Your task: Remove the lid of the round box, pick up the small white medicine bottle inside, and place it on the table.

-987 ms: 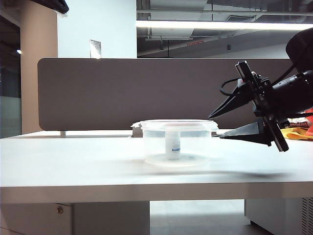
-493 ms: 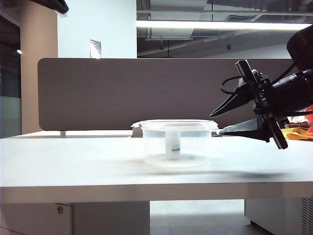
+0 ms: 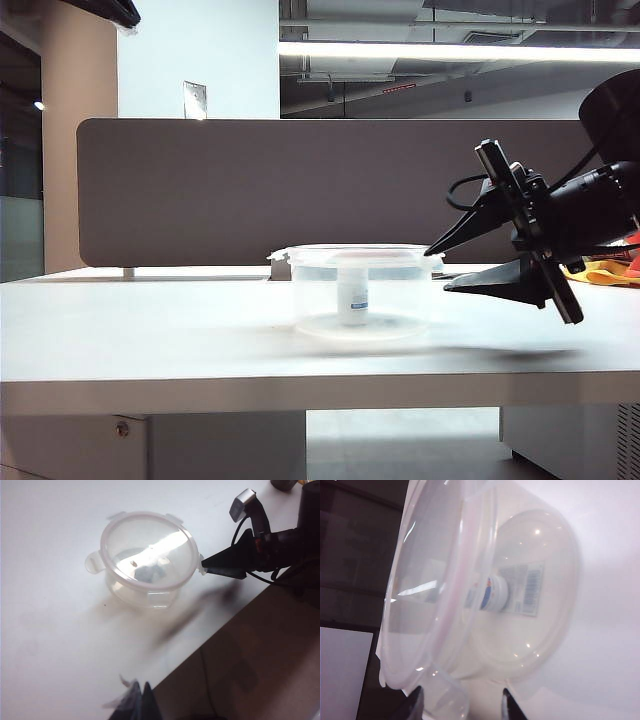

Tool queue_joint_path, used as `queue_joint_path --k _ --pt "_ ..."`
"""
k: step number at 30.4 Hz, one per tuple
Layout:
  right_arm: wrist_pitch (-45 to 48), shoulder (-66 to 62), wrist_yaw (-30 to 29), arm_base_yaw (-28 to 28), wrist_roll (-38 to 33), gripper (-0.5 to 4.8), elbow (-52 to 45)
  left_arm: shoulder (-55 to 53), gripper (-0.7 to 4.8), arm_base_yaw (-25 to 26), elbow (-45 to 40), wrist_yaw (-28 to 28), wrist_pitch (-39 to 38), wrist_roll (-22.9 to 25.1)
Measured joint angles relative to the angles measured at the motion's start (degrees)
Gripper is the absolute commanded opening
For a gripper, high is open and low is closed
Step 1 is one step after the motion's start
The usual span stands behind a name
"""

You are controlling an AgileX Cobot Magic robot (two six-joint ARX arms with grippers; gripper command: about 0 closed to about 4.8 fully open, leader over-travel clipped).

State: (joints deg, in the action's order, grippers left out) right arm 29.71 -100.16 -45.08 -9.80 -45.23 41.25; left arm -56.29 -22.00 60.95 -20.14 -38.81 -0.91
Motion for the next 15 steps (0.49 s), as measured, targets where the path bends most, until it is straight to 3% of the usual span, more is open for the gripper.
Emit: queue_joint_path --k 3,5,11,15 --pt "1.0 -0.1 -0.1 -0.1 -0.6 1.9 0.0 0.0 -0.06 0.0 0.0 0.0 0.0 0.0" --pt "2.1 -0.1 -0.4 -0.1 -1.0 1.4 0.0 0.0 -0.06 0.0 0.0 0.0 0.2 0.0" --pt "3.9 -0.1 -1.8 -0.1 -1.9 0.98 0.0 0.0 -0.06 0.0 0.0 0.0 0.2 0.0" --pt "3.8 -0.2 -2.2 -0.1 -2.4 0.3 0.0 0.0 -0.06 0.0 0.0 0.0 0.2 0.0"
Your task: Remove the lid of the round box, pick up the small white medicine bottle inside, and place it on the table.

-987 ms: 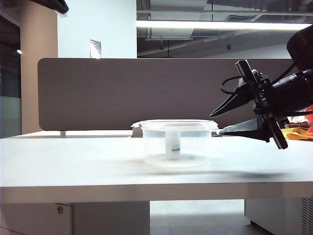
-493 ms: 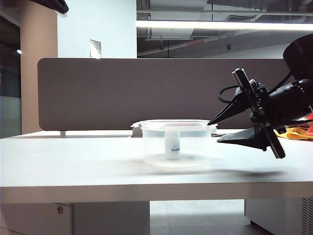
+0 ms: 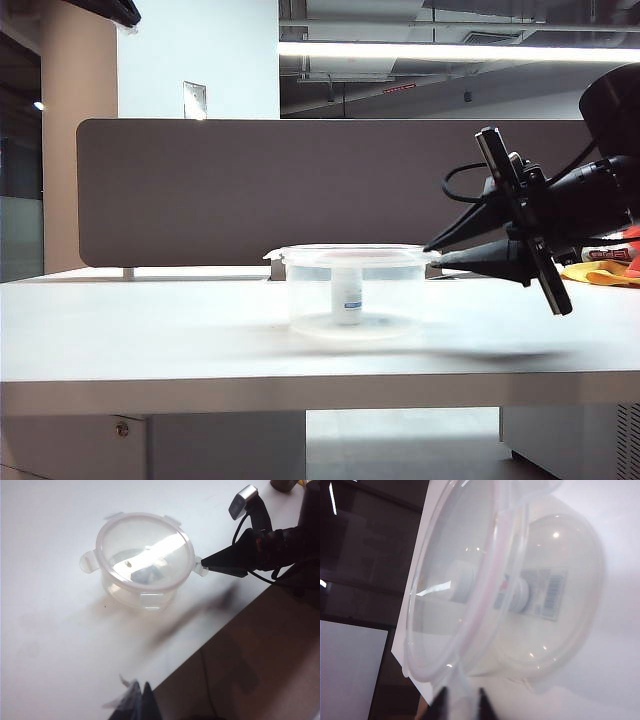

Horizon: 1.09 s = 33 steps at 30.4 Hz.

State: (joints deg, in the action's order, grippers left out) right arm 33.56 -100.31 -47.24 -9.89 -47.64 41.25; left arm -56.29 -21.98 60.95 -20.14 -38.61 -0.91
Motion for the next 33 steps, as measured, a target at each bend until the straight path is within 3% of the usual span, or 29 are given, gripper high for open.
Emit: queue_joint_path --k 3,13,14,18,19,26,33 --pt "0.4 0.1 -0.5 0.0 -0.4 -0.04 0.0 0.0 -0.06 0.0 0.0 0.0 0.0 0.0" --pt "0.4 0.0 -2.4 0.0 -0.6 -0.04 0.0 0.0 -0.06 0.0 0.0 0.0 0.0 0.0" --pt "0.4 0.0 -2.6 0.0 -0.6 0.05 0.0 0.0 -0.06 0.0 0.0 0.0 0.0 0.0" --pt "0.5 0.0 -3.6 0.0 -0.6 1.51 0.0 0.0 -0.06 0.0 0.0 0.0 0.0 0.0" --pt "0.5 0.0 -3.5 0.0 -0.6 1.6 0.0 0.0 -0.06 0.0 0.0 0.0 0.0 0.0" --pt "3.6 0.0 0.7 0.0 -0.8 1.59 0.6 -0.2 -0.06 0.0 0.0 0.0 -1.0 0.0" --pt "2.2 -1.2 1.2 0.1 -0.8 1.59 7.3 -0.4 -0.06 0.0 0.0 -0.1 -1.4 0.0"
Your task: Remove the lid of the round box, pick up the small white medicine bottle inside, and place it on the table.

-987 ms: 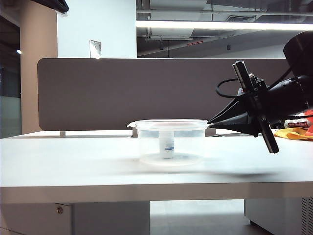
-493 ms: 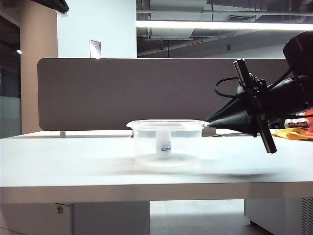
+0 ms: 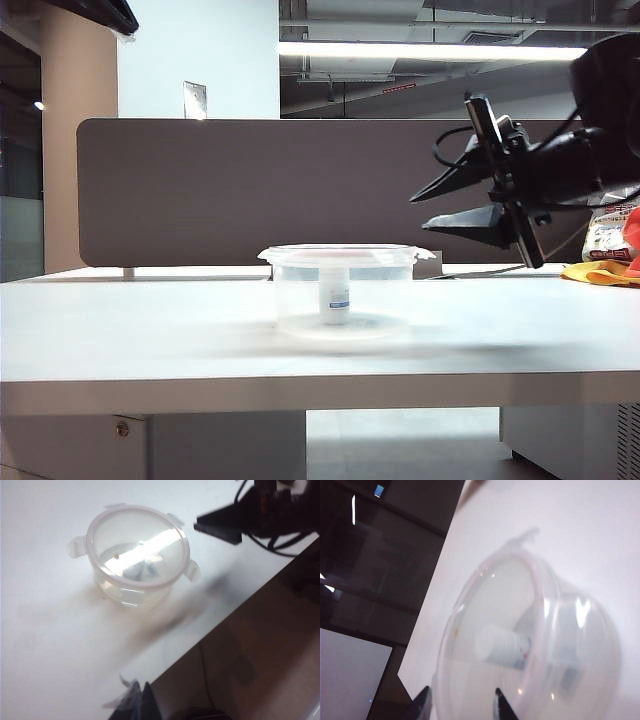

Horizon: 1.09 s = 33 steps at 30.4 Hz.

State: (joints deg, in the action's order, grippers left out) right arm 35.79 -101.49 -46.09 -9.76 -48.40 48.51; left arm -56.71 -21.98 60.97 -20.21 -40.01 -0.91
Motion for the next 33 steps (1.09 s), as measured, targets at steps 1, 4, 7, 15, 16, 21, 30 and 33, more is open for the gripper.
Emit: queue_joint_path --k 1,4,7,15,16,21,30,33 --pt "-0.9 -0.4 0.0 0.1 0.0 1.6 1.0 0.0 -0.06 0.0 0.0 0.0 0.0 0.0" --pt "-4.4 -1.9 0.3 0.2 0.0 1.74 3.5 0.0 -0.06 0.0 0.0 0.0 0.1 0.0" --pt "-7.0 -2.3 1.1 0.8 0.0 1.86 3.9 -0.2 -0.06 0.0 0.2 -0.1 0.1 0.0" --pt "-8.3 -2.3 1.5 5.9 0.0 2.28 3.9 -5.4 -0.06 0.0 7.9 -1.4 -3.1 1.5" --pt "-8.3 -2.3 1.6 6.1 0.0 2.42 3.9 -5.9 -0.06 0.0 8.4 -1.4 -3.5 1.7" --pt "-8.3 -2.8 1.6 5.9 0.0 2.81 4.0 -7.8 -0.06 0.0 10.1 -1.5 -5.1 2.9" --pt "-6.2 -6.3 0.4 5.9 -3.1 2.85 4.0 -8.9 -0.06 0.0 17.2 -1.7 -6.2 3.9" --pt "-3.2 -6.5 -0.1 5.7 -5.5 2.84 3.9 -8.8 -0.06 0.0 17.8 -1.8 -6.7 3.9"
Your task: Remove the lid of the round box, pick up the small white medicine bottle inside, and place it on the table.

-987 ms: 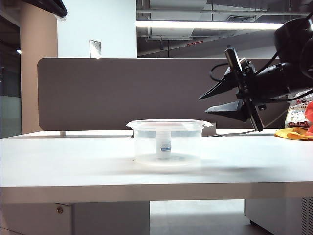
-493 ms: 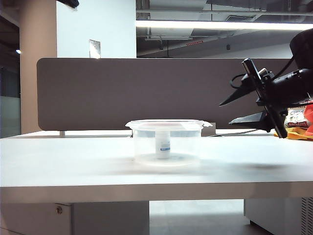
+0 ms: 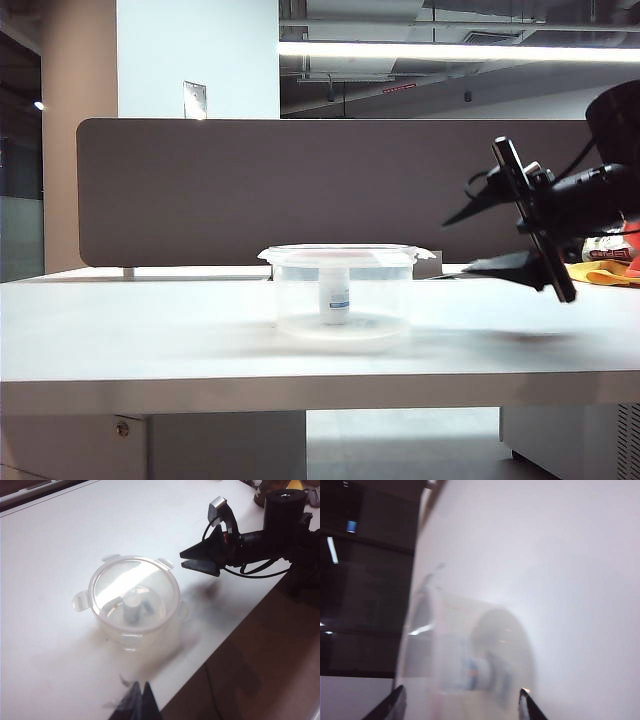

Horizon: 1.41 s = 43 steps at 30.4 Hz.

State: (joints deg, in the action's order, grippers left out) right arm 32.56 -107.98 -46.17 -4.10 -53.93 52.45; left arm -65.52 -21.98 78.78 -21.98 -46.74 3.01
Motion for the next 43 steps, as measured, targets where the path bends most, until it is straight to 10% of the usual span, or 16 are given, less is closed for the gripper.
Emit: queue_joint_path --k 24,43 --pt "5.6 -3.8 -1.4 -3.1 -9.1 2.58 3.0 -2.4 -0.06 -4.1 0.0 0.4 -0.9 0.0" --pt "5.7 -3.8 -1.2 -3.0 -9.4 -0.02 4.2 -2.6 -0.06 -4.2 0.0 0.4 -0.7 0.0"
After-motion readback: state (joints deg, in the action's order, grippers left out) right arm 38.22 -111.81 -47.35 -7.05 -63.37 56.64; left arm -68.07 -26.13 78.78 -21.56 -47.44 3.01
